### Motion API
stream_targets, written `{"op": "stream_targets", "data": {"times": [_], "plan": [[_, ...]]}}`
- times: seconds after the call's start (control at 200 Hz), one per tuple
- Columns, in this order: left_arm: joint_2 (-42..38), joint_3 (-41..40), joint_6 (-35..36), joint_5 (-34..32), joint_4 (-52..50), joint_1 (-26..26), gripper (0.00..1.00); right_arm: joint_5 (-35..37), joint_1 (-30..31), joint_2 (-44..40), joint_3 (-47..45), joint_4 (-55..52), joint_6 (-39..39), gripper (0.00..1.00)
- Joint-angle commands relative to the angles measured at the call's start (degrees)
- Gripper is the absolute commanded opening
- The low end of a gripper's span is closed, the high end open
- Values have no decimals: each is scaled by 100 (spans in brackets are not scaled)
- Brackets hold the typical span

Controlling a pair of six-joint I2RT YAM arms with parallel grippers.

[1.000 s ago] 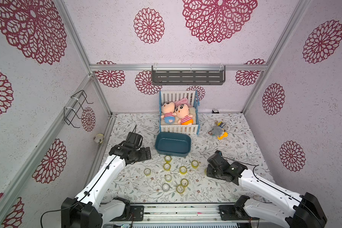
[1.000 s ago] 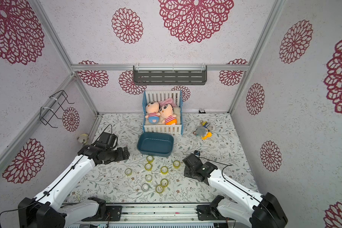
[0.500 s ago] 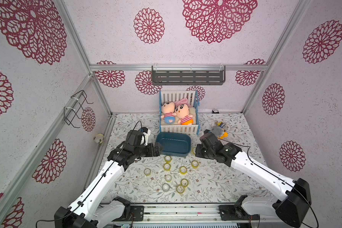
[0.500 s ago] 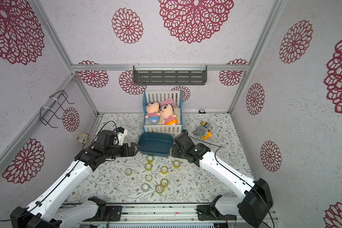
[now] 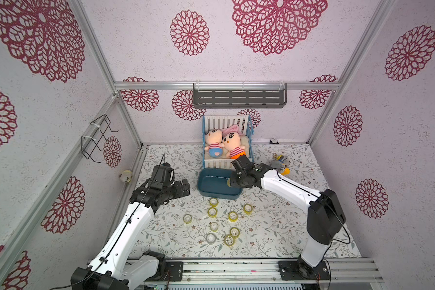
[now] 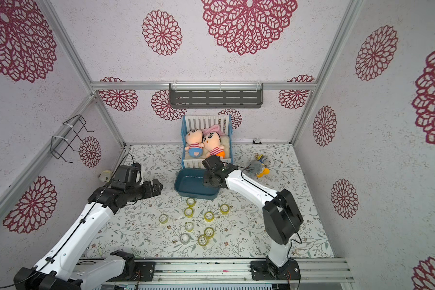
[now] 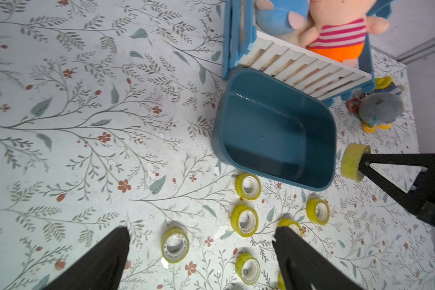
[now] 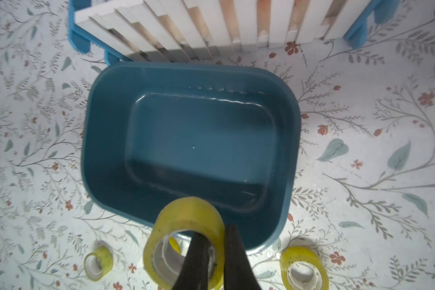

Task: Put the transparent tape into the storage box
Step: Place the tape in the storage box.

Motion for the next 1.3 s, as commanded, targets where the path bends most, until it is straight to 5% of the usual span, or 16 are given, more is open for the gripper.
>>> {"op": "stream_targets", "data": {"times": [0.0, 0.34, 0.485, 0.646, 0.826, 0.936, 1.116, 1.296], "plan": [[-134, -91, 29, -314, -388, 52, 97, 205, 38, 451, 676, -355, -208, 2], [-88, -274, -107, -412, -207, 45, 97, 424, 92, 1441, 1461, -836, -306, 22], [-67, -298, -89, -221, -146, 45, 97, 370, 99, 1376, 1196, -711, -362, 53], [-136, -311, -90, -254, -132, 36, 97, 440, 92, 1146, 1093, -634, -444, 60], [-148, -348, -64, -8, -17, 36, 97, 471, 75, 275, 962, -351, -499, 61], [-43, -581, -144, 1149, 530, -134, 97, 411, 27, -458, 571, -18, -543, 63], [614, -379, -51, 1495, 467, -1108, 97, 102, -224, -1749, -648, 556, -495, 67], [827, -255, 100, 1884, 462, -1225, 97, -231, -465, -2931, -2222, 1033, -320, 68]]}}
